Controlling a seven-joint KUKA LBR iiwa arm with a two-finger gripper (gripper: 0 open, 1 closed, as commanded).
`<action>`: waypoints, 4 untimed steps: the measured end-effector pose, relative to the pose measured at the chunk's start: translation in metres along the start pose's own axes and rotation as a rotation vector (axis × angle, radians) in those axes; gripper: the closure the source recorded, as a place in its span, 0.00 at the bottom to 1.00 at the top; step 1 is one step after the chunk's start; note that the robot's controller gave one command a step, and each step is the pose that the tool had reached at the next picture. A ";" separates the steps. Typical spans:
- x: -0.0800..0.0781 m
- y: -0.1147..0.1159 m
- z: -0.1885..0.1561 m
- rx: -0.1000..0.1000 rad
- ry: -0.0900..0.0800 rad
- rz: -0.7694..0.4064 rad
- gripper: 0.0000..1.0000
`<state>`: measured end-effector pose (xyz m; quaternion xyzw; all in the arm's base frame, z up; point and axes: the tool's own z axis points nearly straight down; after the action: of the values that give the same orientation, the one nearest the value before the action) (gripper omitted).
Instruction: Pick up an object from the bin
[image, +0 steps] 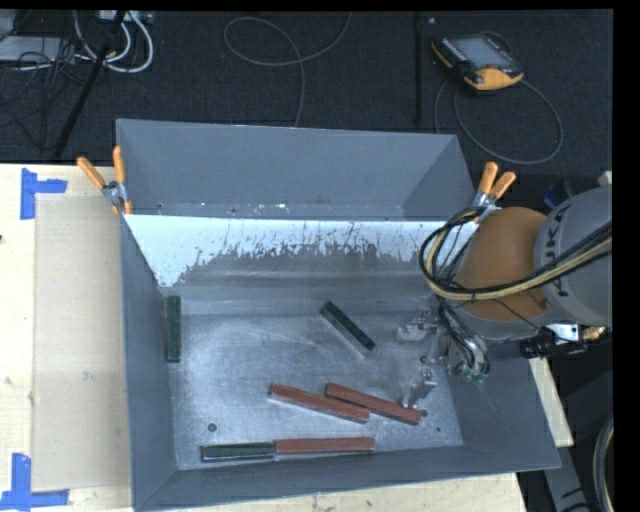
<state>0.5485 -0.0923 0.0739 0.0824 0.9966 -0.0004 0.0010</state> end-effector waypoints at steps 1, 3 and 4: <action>0.000 0.000 0.000 0.000 0.000 0.000 0.00; 0.027 0.047 -0.001 0.001 -0.001 0.023 0.00; 0.035 0.065 -0.017 0.000 0.004 0.061 0.00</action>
Offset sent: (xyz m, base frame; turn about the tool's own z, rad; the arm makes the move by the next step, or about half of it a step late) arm -0.0229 0.0526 0.0152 -0.1231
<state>0.5251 -0.0228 0.0907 0.1127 0.9936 -0.0001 -0.0008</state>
